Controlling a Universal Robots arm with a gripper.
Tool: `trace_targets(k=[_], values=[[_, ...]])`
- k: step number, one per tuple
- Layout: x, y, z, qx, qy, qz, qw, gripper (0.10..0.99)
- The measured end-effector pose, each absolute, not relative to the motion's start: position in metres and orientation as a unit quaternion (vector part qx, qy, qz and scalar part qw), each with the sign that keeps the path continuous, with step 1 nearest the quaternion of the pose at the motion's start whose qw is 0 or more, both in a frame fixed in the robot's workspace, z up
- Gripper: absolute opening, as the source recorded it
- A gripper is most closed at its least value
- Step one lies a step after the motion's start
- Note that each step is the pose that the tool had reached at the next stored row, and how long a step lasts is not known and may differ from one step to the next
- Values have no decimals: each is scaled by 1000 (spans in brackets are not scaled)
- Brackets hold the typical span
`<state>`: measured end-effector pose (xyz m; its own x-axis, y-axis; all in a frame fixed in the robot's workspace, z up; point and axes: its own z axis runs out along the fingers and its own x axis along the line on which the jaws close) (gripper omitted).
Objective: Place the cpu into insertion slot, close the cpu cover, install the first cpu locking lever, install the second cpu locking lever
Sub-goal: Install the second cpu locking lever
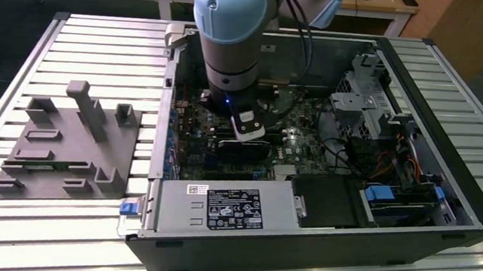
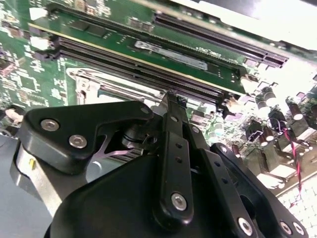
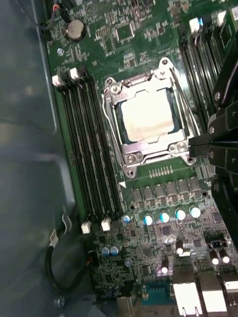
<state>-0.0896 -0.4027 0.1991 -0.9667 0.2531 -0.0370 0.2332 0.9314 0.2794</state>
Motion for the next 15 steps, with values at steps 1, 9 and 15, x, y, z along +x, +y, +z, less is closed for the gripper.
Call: trace_targets(k=[1,9,15], values=[[-91,-403,198,124,982,138,36,114],[-96,-403,194,124,980,149,35,114],[-97,-403,192,124,979,156,34,114]])
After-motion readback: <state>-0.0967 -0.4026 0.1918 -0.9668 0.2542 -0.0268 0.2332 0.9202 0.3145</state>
